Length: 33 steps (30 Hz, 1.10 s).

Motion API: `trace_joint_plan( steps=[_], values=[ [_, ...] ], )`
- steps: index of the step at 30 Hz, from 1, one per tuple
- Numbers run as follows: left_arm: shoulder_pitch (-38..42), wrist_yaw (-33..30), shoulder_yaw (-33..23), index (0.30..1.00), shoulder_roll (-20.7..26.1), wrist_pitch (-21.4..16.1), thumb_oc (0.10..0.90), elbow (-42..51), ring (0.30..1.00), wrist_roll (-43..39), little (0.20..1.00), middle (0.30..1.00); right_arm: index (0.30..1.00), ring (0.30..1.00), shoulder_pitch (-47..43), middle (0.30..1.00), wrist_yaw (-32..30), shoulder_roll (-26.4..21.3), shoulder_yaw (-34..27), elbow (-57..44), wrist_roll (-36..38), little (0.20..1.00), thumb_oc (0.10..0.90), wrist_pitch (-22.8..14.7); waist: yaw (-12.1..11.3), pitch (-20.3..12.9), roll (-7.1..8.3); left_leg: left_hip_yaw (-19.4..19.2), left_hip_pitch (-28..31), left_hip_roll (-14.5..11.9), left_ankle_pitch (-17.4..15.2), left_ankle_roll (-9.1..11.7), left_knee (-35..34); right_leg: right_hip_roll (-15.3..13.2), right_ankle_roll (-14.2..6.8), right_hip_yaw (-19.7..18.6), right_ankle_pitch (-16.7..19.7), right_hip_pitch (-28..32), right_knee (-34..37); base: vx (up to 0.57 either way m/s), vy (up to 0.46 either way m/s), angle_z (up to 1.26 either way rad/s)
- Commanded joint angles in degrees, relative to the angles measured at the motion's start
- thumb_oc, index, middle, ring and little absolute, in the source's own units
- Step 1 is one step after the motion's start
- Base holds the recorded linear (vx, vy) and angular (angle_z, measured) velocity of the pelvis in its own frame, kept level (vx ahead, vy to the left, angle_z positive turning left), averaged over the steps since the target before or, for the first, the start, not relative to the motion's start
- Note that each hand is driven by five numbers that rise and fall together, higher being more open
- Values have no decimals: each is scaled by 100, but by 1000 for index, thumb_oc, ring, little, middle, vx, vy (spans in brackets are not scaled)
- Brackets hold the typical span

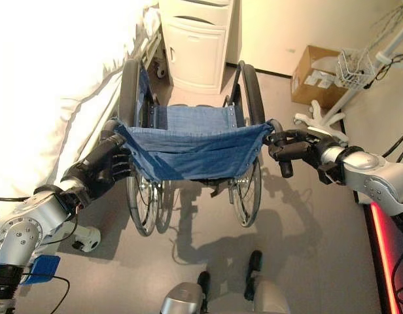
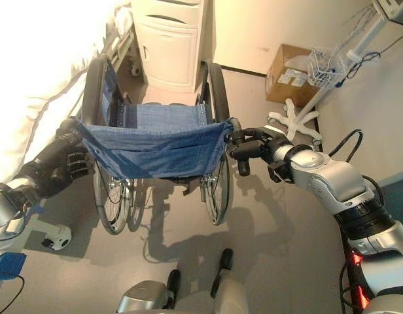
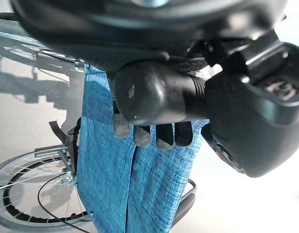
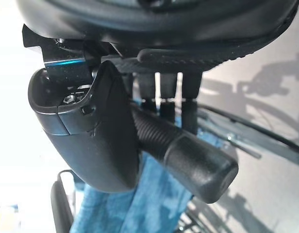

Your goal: Push the wheelchair next to the bed

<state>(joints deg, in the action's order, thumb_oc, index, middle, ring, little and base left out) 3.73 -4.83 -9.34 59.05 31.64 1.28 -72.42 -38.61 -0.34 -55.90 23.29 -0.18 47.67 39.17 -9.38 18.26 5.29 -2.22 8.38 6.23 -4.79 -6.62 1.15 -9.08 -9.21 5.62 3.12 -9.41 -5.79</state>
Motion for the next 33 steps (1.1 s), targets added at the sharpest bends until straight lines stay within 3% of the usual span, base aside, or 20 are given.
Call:
trace_joint_plan(
  steps=[1,3,5,9,10,12,18,33],
  values=[
    [479,270,-24,300,-284,-914,400,858,300,-456,300,300,300,300,-1065,300,279,-696,231,-551,247,300,400,-878,374,-1129,-126,798,-385,-851,780,1099,1430,285,176,162,278,427,388,191,-209,49],
    [385,298,-86,300,-345,-951,400,872,300,-398,300,300,300,300,-1179,300,285,-726,335,-534,242,300,400,-934,310,-1077,-57,757,-803,-836,1058,1134,2119,330,325,252,188,625,442,142,-208,23],
    [301,338,-165,300,-415,-992,400,876,300,-329,300,300,300,300,-1226,300,214,-728,393,-576,276,300,400,-989,241,-984,1,665,-1250,-746,1082,1099,2647,379,444,321,111,818,469,141,-175,-14],
    [149,321,-238,300,-502,-1052,400,851,300,-302,300,300,300,300,-1159,300,134,-568,348,-775,180,300,400,-834,201,-918,-105,335,-1276,-956,1063,1137,1646,531,450,505,-5,1138,604,149,-11,10],
    [137,313,-214,300,-542,-1058,400,824,300,-279,300,300,300,300,-1148,300,81,-485,377,-827,121,300,400,-750,178,-917,-165,272,-1179,-1026,1187,1192,1045,564,428,568,-40,1243,673,161,74,57],
    [139,305,-145,300,-599,-1071,400,821,300,-258,300,300,300,300,-1088,300,-42,-478,399,-902,158,300,400,-716,153,-911,-215,247,-1175,-1117,1361,1275,677,558,424,649,-92,1355,748,154,78,23],
    [457,231,60,300,-636,-983,400,636,300,-251,300,300,300,300,-947,300,80,-575,369,-871,129,300,400,-727,311,-1011,-270,40,-693,-1164,1092,1333,-119,448,361,820,-87,1431,925,83,94,-12],
    [628,113,99,300,-480,-792,400,557,300,-439,300,300,300,300,-373,300,34,-467,52,-968,-105,300,400,-742,381,-1145,-311,-144,-341,-991,729,1187,-397,327,219,770,-80,1611,1035,47,44,-1]
  ],
)
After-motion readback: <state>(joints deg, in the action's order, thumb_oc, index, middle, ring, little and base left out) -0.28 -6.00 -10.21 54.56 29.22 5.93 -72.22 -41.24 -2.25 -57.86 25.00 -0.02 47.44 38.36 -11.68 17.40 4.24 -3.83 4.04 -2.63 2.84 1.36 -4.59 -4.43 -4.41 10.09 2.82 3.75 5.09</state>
